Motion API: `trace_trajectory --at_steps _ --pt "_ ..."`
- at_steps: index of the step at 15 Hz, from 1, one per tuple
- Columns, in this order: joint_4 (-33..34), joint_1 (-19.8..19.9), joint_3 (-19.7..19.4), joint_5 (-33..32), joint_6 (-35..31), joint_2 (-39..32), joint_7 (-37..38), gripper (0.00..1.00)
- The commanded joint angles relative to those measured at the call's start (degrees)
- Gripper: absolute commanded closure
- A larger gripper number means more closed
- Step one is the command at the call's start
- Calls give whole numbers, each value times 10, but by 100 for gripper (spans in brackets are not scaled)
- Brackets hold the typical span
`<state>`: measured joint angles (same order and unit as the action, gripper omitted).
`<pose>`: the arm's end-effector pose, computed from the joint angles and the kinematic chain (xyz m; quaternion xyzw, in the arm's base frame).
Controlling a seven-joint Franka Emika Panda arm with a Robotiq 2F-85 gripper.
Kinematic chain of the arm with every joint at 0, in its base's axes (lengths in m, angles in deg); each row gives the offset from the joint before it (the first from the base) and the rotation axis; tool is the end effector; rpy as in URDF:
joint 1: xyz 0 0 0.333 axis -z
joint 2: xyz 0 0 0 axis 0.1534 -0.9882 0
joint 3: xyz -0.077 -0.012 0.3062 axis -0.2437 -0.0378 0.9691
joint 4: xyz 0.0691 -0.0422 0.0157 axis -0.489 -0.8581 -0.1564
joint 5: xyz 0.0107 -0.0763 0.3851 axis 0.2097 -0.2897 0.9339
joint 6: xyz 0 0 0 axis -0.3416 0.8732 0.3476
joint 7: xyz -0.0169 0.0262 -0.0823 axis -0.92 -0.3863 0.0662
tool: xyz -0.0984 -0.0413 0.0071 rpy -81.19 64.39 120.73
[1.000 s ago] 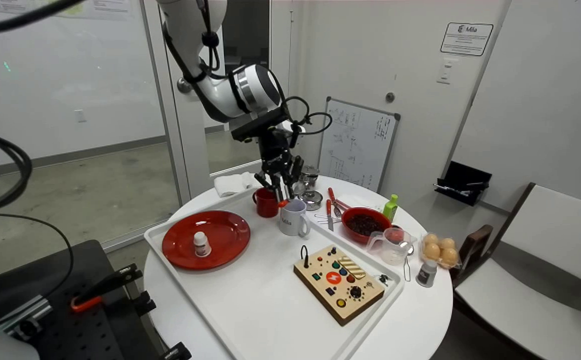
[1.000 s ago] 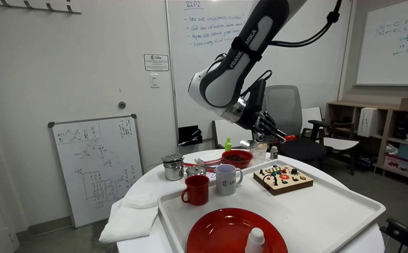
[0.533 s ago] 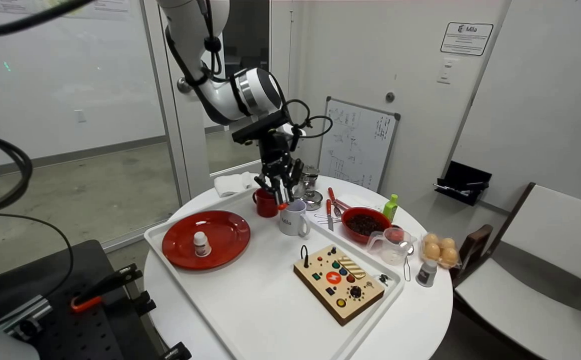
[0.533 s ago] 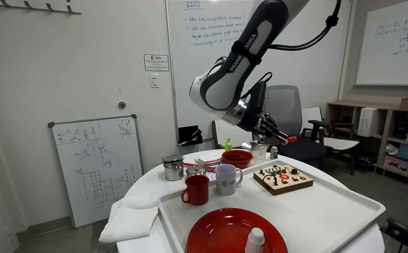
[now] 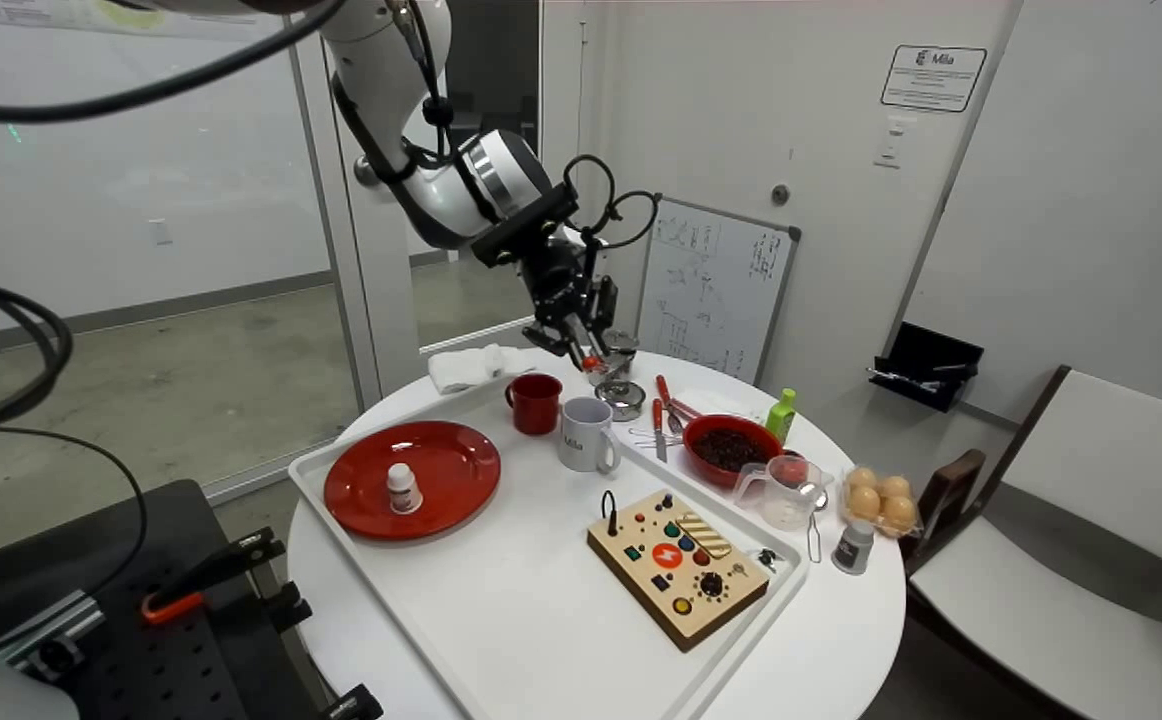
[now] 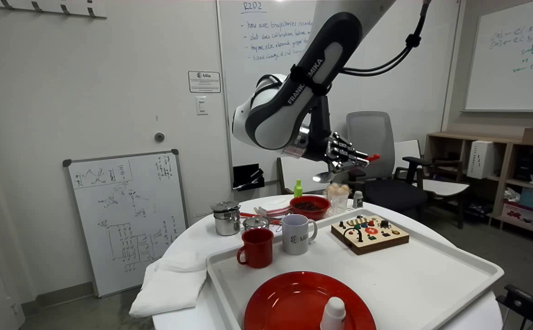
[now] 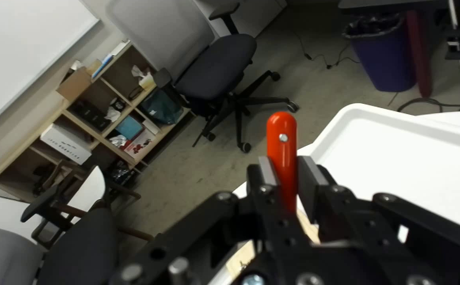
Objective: Place the spoon inside the white mug
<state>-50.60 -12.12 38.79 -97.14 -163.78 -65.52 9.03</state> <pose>0.6161 0.1318 0.1692 0.7837 0.2048 -0.3460 0.4734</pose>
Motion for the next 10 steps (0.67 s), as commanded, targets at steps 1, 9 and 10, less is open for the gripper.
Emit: trace_trajectory --at_steps 1,9,10 --pt "90 -19 13 -64 59 -56 -61 86" --pt "234 -42 18 -130 105 -183 -149 87" --pt "254 -46 14 -135 115 -202 -153 87"
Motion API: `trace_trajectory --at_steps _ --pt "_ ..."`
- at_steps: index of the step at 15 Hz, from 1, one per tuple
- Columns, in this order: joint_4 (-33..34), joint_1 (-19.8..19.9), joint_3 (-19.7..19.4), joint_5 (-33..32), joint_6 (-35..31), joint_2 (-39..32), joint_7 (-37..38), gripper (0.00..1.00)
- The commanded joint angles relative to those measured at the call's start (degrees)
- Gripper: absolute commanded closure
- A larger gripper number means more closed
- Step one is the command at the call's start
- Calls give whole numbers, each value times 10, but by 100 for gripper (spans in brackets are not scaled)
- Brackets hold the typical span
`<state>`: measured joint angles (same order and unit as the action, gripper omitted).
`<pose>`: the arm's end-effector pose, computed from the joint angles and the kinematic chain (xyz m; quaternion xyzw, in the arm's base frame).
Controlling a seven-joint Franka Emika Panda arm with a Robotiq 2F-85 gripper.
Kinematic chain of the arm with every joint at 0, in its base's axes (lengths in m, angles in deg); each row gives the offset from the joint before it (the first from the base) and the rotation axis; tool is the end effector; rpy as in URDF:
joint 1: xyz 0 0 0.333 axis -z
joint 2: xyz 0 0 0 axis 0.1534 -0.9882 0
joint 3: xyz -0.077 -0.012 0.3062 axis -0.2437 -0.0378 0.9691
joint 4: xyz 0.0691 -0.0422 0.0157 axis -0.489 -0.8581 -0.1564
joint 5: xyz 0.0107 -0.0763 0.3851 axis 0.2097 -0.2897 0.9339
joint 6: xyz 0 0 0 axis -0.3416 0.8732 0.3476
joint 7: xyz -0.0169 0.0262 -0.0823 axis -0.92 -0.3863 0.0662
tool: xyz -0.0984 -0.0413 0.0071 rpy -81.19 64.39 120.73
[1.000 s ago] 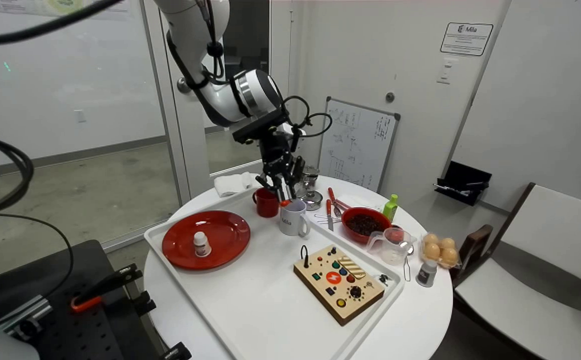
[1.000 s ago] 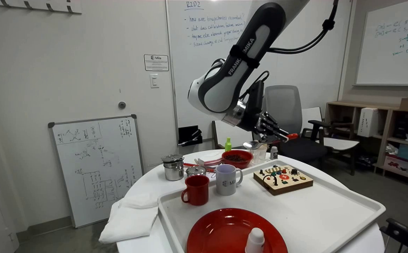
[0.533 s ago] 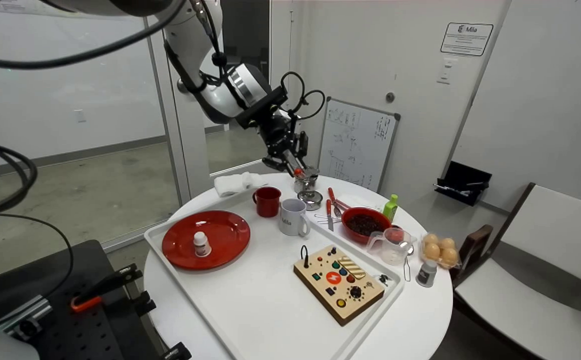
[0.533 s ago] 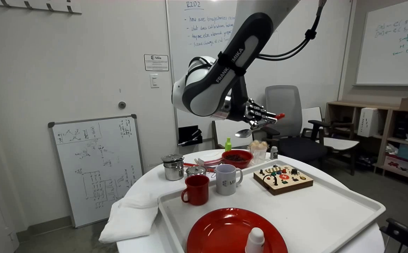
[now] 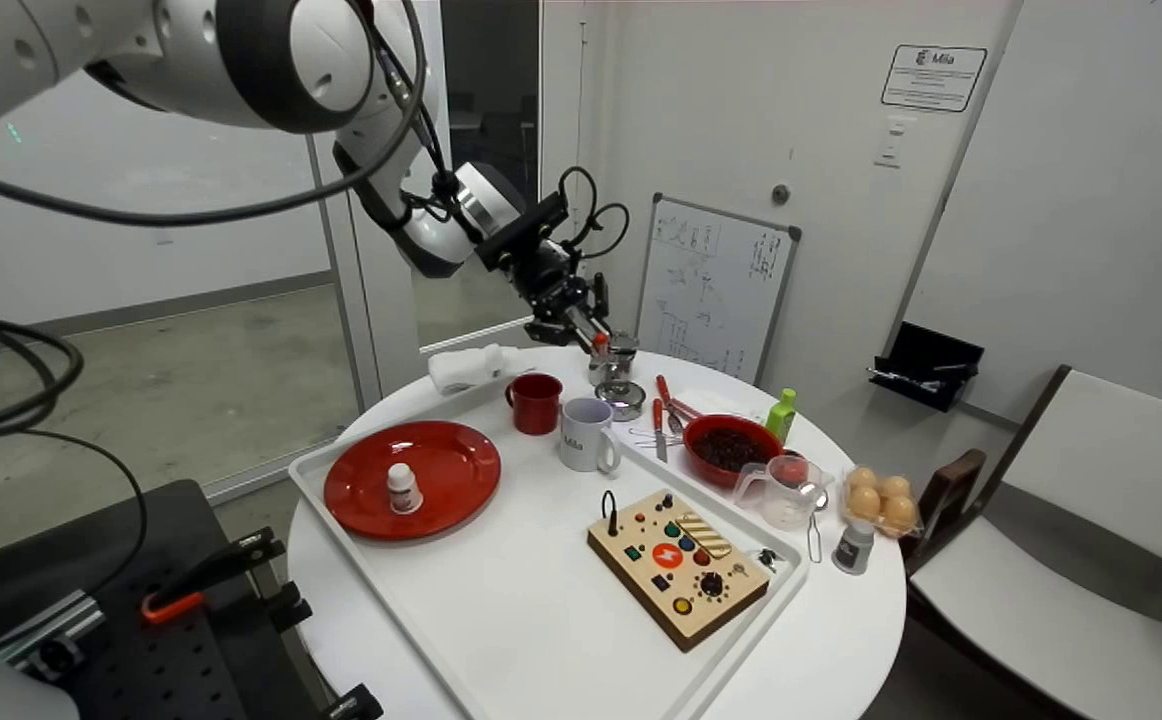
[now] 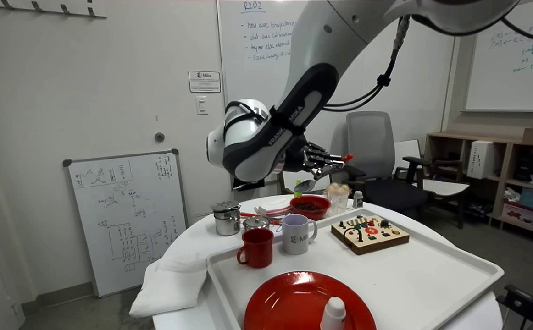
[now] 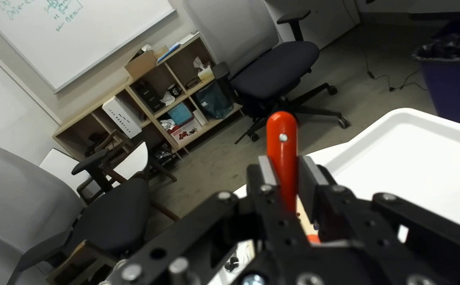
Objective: Place the spoon inside the white mug
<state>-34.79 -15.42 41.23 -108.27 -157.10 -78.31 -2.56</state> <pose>0.6419 0.1831 0.1358 0.7095 0.2891 -0.3652 0.5288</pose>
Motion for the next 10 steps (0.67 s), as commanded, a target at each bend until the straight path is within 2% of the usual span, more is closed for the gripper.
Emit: trace_trajectory --at_steps 1,2,6,7,10 --pt "119 -21 -20 -19 57 -92 -44 86" --pt "41 -1 3 -12 22 -39 -8 81" --pt "83 -14 -14 -8 34 -75 -17 81" --pt "87 -15 -14 -8 35 -77 -18 87" --pt "100 -17 -13 -22 44 -88 -34 87"
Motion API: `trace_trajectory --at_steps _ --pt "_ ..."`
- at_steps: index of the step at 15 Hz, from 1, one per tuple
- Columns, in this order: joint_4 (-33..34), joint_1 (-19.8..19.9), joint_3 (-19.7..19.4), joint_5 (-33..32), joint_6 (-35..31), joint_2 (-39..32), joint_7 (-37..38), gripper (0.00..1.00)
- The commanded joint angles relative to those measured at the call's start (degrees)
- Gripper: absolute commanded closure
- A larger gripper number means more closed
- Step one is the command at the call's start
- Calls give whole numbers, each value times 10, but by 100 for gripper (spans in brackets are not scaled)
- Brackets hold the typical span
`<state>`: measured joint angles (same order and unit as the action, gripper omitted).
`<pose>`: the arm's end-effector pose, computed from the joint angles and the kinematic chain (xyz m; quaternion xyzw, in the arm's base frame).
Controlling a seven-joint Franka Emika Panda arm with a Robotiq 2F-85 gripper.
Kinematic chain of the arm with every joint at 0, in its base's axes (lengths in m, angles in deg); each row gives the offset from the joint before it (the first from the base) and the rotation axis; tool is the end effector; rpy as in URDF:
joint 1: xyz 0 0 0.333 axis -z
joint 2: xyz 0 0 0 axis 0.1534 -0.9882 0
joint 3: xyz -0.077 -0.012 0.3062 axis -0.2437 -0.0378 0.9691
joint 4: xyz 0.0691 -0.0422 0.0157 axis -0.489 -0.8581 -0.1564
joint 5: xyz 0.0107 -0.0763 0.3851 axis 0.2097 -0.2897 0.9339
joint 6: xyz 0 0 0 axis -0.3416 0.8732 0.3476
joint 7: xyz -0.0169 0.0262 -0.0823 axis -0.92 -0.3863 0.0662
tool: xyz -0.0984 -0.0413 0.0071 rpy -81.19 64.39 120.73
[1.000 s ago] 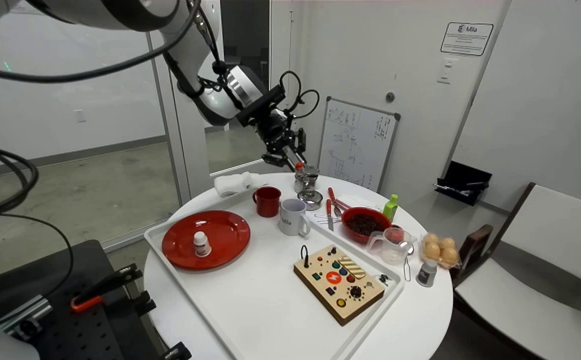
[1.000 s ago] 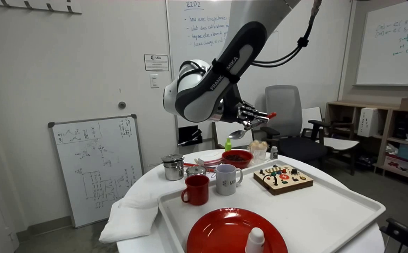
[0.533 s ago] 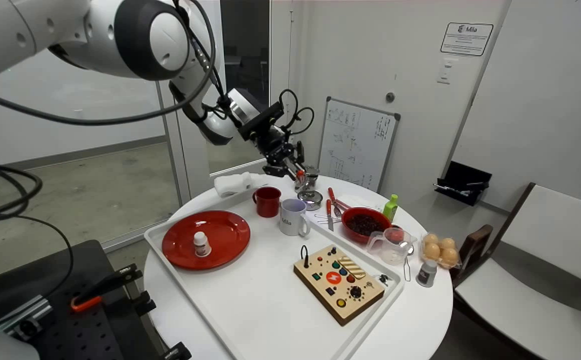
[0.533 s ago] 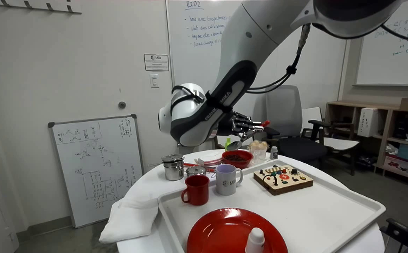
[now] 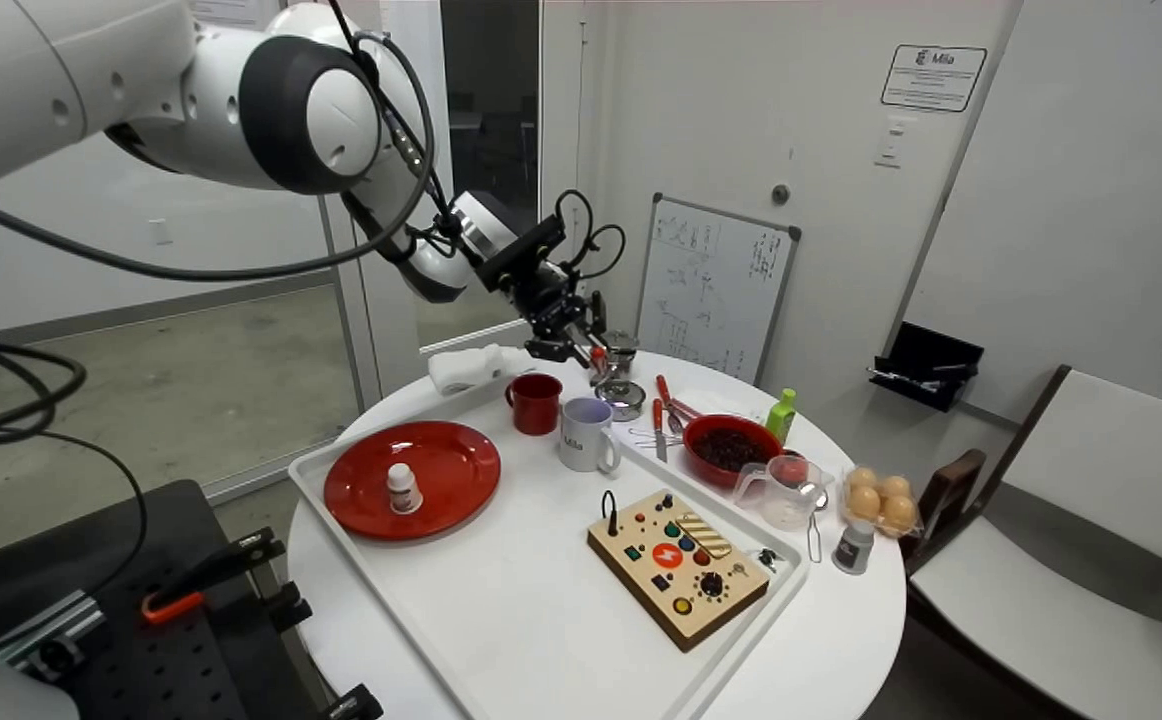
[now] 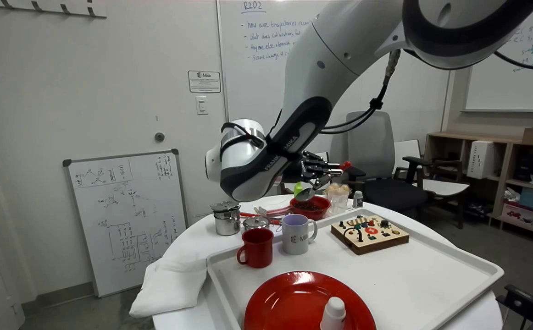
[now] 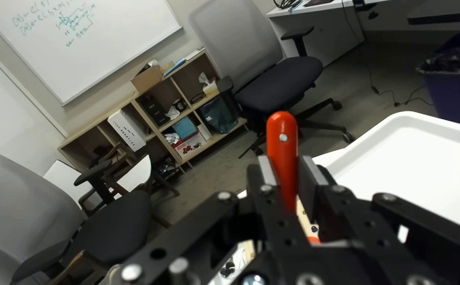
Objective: Place the spoon inside the white mug
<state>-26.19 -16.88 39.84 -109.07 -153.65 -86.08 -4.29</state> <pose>0.6453 0.1872 0.1042 0.6922 0.2783 -0.3832 0.5446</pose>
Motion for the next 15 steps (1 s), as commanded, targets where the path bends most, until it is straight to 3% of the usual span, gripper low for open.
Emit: trace_trajectory --at_steps 1,15 --pt "16 -4 0 -18 9 -13 -23 87" --pt "30 -23 -5 -107 18 -36 -174 87"
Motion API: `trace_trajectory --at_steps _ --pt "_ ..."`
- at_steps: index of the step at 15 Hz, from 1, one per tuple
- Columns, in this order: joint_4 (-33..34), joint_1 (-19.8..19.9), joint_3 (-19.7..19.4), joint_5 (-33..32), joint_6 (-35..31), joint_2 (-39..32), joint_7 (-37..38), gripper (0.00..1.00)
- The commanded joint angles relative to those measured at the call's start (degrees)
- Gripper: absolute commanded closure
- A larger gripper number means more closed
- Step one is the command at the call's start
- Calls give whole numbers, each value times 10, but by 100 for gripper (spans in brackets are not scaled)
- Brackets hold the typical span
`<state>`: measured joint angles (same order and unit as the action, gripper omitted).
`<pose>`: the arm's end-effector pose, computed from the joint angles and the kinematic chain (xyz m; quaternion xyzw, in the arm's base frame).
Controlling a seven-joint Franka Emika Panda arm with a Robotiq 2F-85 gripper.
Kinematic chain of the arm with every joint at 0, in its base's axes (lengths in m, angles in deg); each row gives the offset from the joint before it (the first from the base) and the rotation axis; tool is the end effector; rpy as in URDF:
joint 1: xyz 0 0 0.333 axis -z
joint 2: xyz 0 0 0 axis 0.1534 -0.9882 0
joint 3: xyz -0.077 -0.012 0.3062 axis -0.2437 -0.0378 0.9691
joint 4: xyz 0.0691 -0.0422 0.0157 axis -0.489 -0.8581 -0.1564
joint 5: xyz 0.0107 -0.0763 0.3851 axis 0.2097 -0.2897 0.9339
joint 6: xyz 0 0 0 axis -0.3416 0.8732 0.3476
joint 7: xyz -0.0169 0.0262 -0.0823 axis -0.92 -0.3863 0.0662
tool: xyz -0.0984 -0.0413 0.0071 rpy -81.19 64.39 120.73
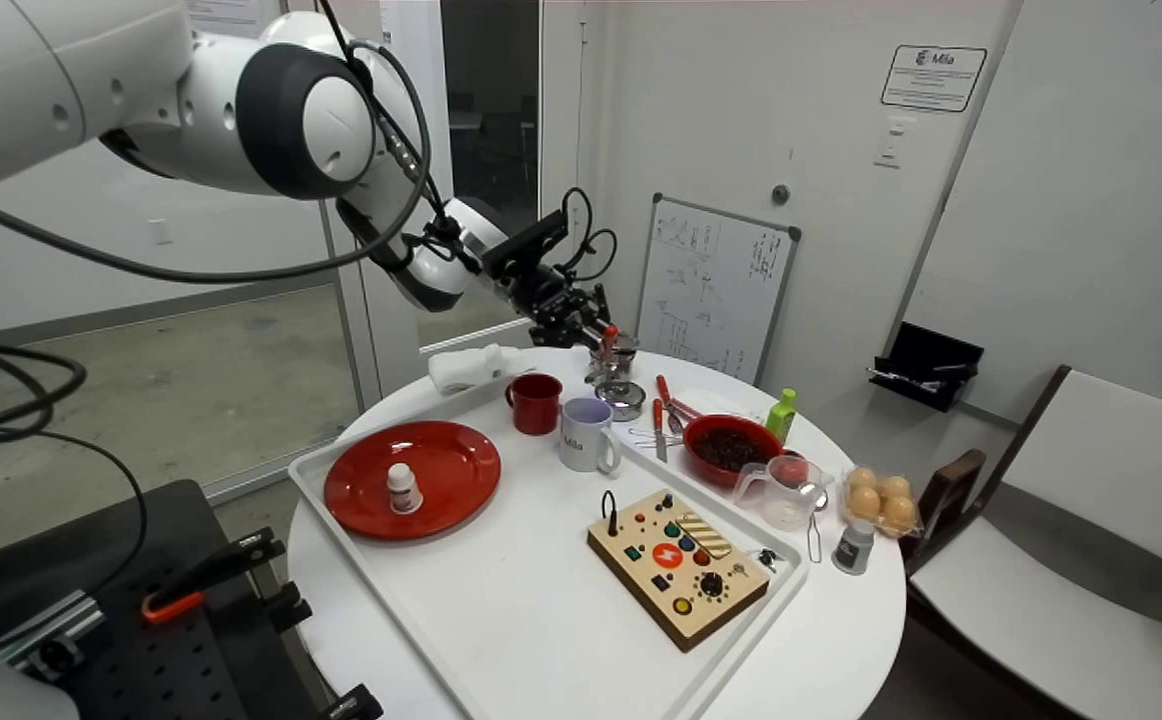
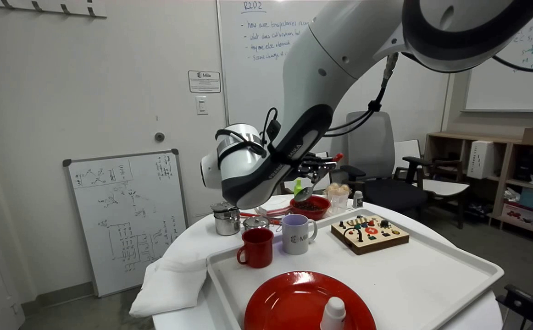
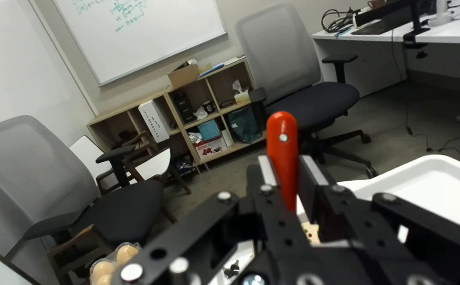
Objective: Place the spoon inside the white mug
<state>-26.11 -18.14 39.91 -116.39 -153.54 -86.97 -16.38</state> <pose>0.6499 0.1974 0.1062 0.6228 0.3530 -0.4184 0.5590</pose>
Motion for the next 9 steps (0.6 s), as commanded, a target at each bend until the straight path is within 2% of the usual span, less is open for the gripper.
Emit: trace_trajectory --at_steps 1,9 --pt "34 -13 -7 -44 18 -35 -64 87" --pt "110 -48 -37 -93 14 -106 -134 87"
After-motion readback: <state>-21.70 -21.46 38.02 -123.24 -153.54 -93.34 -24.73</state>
